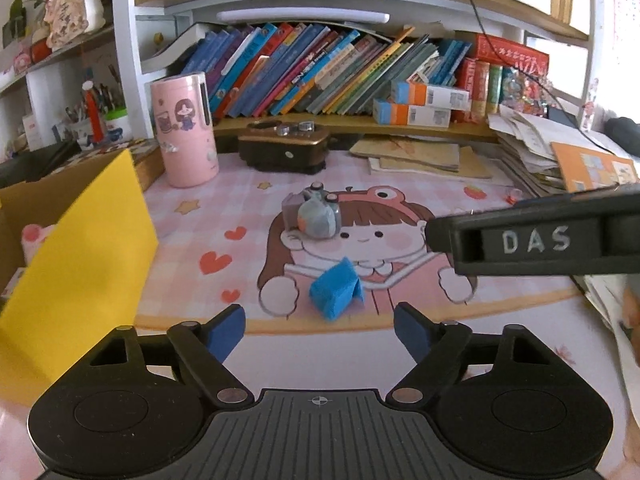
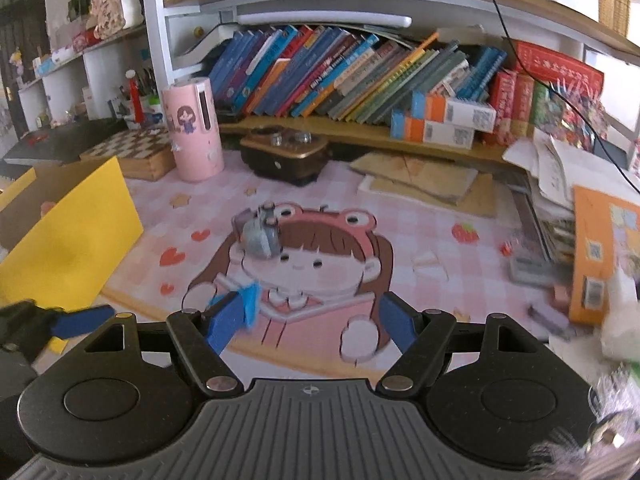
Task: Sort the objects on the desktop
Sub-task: 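Move the left tool to the blue block while the right tool approaches the grey toy truck, then close the left tool on the blue block while the right tool grasps the grey truck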
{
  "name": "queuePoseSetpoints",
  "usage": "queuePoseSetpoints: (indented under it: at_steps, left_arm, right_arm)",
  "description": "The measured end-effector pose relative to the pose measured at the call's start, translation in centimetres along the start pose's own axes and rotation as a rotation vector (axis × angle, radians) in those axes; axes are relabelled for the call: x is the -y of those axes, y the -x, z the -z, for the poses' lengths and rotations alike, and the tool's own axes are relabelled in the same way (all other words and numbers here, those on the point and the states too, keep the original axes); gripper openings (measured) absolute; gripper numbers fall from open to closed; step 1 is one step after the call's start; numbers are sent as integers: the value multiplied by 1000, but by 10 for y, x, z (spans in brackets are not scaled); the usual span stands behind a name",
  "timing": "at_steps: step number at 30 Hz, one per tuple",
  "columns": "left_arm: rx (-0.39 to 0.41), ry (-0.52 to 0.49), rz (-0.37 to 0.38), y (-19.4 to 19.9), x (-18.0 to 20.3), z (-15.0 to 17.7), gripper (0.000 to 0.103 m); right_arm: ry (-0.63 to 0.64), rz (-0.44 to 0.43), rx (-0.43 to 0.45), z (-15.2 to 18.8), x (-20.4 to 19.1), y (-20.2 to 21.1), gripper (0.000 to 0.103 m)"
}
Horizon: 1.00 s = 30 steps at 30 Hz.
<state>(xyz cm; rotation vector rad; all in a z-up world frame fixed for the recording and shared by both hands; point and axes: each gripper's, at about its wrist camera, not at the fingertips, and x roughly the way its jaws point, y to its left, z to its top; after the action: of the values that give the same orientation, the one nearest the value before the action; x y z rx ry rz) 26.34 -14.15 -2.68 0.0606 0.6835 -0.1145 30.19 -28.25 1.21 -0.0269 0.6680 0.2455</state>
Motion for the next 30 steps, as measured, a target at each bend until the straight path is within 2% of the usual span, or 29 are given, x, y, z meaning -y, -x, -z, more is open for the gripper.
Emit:
queuePoseSetpoints:
  at_steps: [8,14,16,22,30]
  left_arm:
    - [-19,-37,-12,-47,16,-6,61]
    - [-45,-20,-40,-73,19,-7,50]
    - [-56,-20,-34,-78,18,-5,42]
    - [-56,-15,-20,-69,11,-4,37]
    - [-13,105,-62,-9,-26,-3,37]
  right_arm:
    - [23,-11,-9,-11,9,-17,74]
    - [41,-12,-18,-14,13,-28,74]
    - [52,-20,-22,-15,12,-34,74]
    - [107,-72,-24,-22,0,-56,74]
    - [175,-135,-38,-38,-28,-108,74]
